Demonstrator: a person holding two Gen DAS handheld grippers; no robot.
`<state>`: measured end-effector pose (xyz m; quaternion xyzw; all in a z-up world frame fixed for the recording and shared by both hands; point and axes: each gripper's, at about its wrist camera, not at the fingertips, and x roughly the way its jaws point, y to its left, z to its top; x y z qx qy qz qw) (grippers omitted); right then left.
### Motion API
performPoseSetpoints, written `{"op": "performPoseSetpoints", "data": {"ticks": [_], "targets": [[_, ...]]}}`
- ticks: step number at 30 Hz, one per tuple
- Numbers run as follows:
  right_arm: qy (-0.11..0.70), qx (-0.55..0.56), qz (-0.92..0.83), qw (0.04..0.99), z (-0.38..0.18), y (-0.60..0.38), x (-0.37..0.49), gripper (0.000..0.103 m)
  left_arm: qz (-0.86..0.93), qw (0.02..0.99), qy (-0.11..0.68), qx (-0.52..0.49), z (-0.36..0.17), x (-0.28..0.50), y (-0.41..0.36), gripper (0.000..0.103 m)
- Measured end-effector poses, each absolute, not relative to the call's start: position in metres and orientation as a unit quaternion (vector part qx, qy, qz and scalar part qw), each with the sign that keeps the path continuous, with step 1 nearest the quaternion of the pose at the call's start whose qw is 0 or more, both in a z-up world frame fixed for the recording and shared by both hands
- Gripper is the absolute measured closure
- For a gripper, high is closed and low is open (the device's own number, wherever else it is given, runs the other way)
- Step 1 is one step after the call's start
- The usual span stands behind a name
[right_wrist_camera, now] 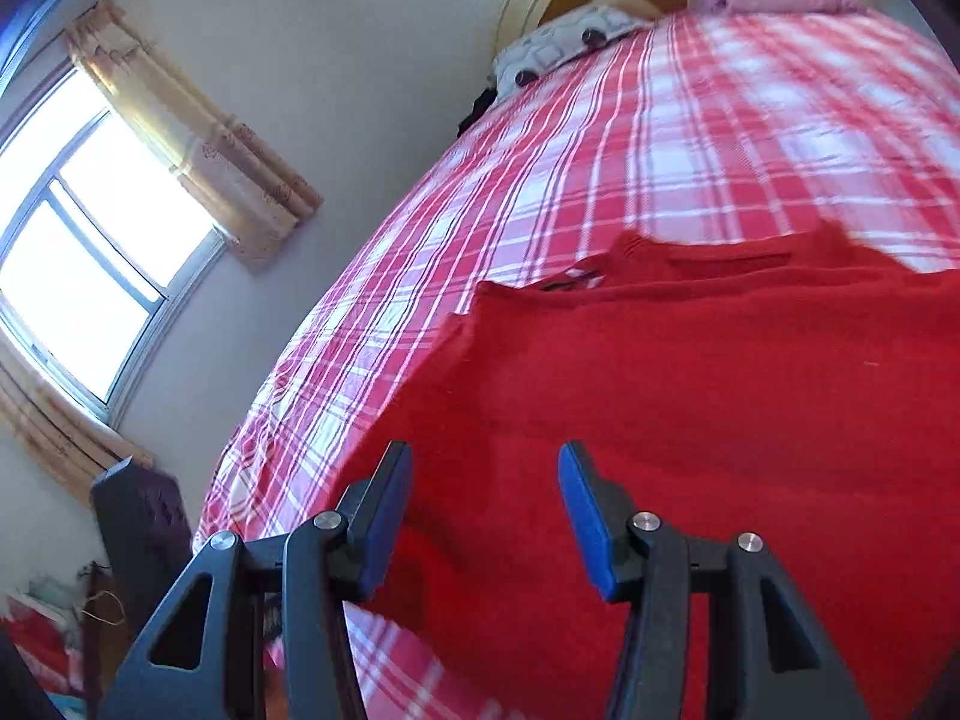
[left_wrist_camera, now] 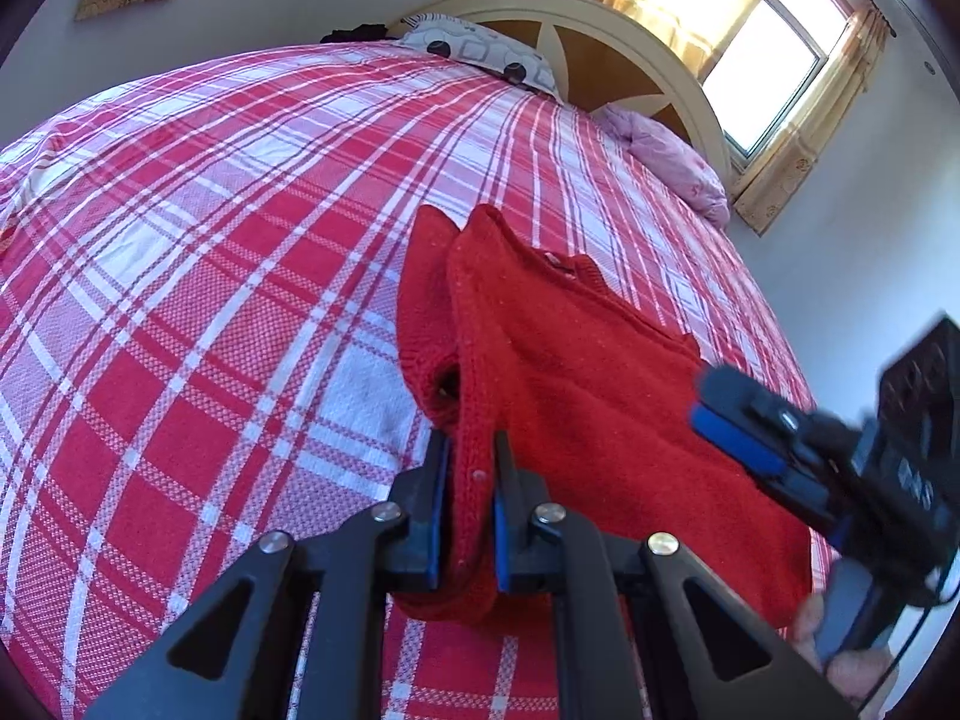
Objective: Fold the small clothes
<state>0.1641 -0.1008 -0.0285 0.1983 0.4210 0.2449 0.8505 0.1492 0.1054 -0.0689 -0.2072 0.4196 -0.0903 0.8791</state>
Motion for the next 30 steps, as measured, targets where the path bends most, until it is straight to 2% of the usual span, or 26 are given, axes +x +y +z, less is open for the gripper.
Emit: {"op": "performPoseSetpoints", "data": {"ticks": [5, 10, 16, 18, 20, 23, 30], "targets": [[0.458, 0.186, 0.247, 0.833, -0.046, -0.072, 0.188, 0.051, -0.086, 0.883, 0.418, -0.194, -0.071, 0.150, 0.104, 0.090], [0.478, 0.180, 0.263, 0.818, -0.041, -0.045, 0.219, 0.051, -0.082, 0.886, 0.414, -0.190, -0.071, 0.150, 0.104, 0.090], [0.498, 0.098, 0.243, 0.826, -0.044, 0.000, 0.248, 0.049, -0.090, 0.887, 0.404, -0.204, -0.073, 0.147, 0.110, 0.090], [0.509, 0.062, 0.228, 0.828, -0.050, 0.017, 0.251, 0.039, -0.088, 0.889, 0.400, -0.204, -0.073, 0.144, 0.109, 0.090], [0.513, 0.025, 0.213, 0.831, -0.056, 0.031, 0.254, 0.038, -0.092, 0.897, 0.386, -0.197, -0.069, 0.139, 0.105, 0.090], [0.516, -0.014, 0.216, 0.829, -0.059, 0.044, 0.261, 0.030, -0.105, 0.904, 0.367, -0.190, -0.064, 0.132, 0.100, 0.090], [0.531, -0.101, 0.230, 0.810, -0.069, 0.063, 0.266, 0.026, -0.110, 0.907, 0.357, -0.192, -0.065, 0.132, 0.097, 0.091]]}}
